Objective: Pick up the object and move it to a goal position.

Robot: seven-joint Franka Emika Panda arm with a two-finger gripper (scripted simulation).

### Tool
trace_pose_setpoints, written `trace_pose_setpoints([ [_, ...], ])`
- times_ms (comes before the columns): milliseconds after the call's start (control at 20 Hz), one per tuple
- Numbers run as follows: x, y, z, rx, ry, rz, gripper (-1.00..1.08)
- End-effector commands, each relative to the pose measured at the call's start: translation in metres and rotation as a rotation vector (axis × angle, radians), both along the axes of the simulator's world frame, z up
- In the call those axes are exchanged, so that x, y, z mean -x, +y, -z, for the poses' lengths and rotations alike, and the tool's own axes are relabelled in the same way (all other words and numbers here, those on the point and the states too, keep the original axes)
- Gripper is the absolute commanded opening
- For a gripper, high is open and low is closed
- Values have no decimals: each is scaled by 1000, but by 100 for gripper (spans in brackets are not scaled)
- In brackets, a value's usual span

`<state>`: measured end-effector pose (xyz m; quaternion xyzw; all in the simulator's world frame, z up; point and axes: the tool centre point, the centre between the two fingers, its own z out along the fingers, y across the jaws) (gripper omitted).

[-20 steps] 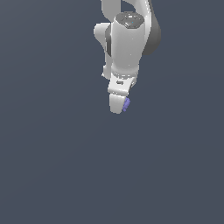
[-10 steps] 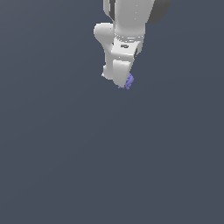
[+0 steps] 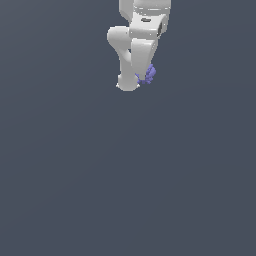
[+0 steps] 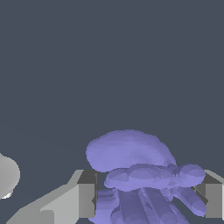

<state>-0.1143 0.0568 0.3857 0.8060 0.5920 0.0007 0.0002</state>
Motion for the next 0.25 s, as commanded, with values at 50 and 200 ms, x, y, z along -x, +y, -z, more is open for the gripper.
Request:
trace_pose_setpoints([
  [50,4,1,-9,0,1,1,-100],
  [200,5,1,-11,0,1,1,-100],
])
